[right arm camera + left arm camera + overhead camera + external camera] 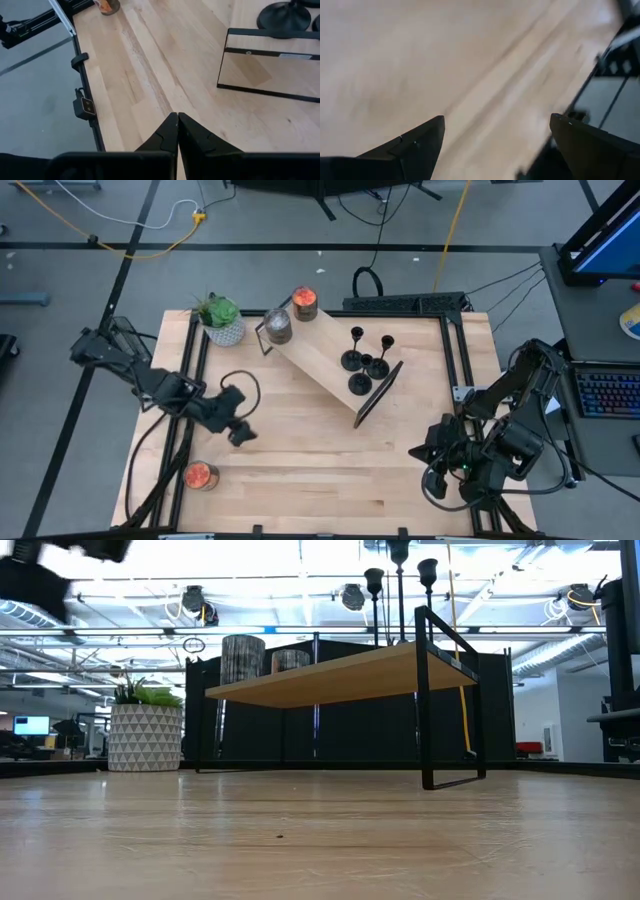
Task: Pick & Place candle stick holders
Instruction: Put the orange scented candle on the shelf
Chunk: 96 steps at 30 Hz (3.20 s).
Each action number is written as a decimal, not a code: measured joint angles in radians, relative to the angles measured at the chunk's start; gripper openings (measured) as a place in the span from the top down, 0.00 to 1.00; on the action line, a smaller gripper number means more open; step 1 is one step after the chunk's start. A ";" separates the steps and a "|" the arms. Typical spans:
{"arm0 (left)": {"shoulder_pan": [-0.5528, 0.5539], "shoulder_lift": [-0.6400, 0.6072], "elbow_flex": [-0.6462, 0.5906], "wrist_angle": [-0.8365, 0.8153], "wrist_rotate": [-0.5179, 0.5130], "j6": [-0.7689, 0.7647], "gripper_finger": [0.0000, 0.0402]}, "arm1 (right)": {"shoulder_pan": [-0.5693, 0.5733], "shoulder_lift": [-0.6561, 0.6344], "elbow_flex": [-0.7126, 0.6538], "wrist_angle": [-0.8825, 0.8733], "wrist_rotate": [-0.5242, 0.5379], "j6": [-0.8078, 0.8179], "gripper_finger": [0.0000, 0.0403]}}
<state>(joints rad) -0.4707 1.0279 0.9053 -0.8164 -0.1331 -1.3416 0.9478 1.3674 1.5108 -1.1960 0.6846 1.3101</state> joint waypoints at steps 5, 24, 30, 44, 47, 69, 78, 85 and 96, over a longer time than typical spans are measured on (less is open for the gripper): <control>-0.097 0.000 0.020 -0.119 0.091 -0.153 0.09 | 0.001 -0.001 -0.035 0.066 0.036 -0.072 1.00; -0.343 0.000 0.022 -0.296 0.136 -0.476 0.09 | -0.053 -0.422 -0.621 0.649 -0.004 -0.383 1.00; -0.350 0.000 0.022 -0.291 0.136 -0.493 0.09 | -0.250 -0.587 -0.895 1.135 -0.323 -0.588 1.00; -0.349 0.000 0.022 -0.275 0.194 -0.543 0.09 | -0.699 -0.769 -1.073 1.373 -0.745 -0.796 1.00; -0.349 0.000 0.022 -0.265 0.194 -0.543 0.09 | -0.711 -0.854 -1.113 1.369 -0.738 -0.800 1.00; -0.349 0.000 0.022 -0.289 0.407 -0.603 0.09 | -0.711 -1.188 -1.388 1.371 -0.499 -0.768 1.00; -0.351 0.057 0.022 -0.322 0.338 -0.437 0.09 | -0.711 -1.188 -1.394 1.424 -0.501 -0.767 1.00; -0.352 0.182 0.022 -0.369 0.384 -0.314 0.09 | -0.711 -1.188 -1.394 1.450 -0.502 -0.780 1.00; -0.383 0.205 0.022 -0.443 0.368 -0.292 0.09 | -0.711 -1.188 -1.394 1.461 -0.502 -0.764 1.00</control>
<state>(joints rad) -0.8536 1.2327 0.9268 -1.2592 0.2352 -1.6332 0.2363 0.1795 0.1169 0.2653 0.1825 0.5462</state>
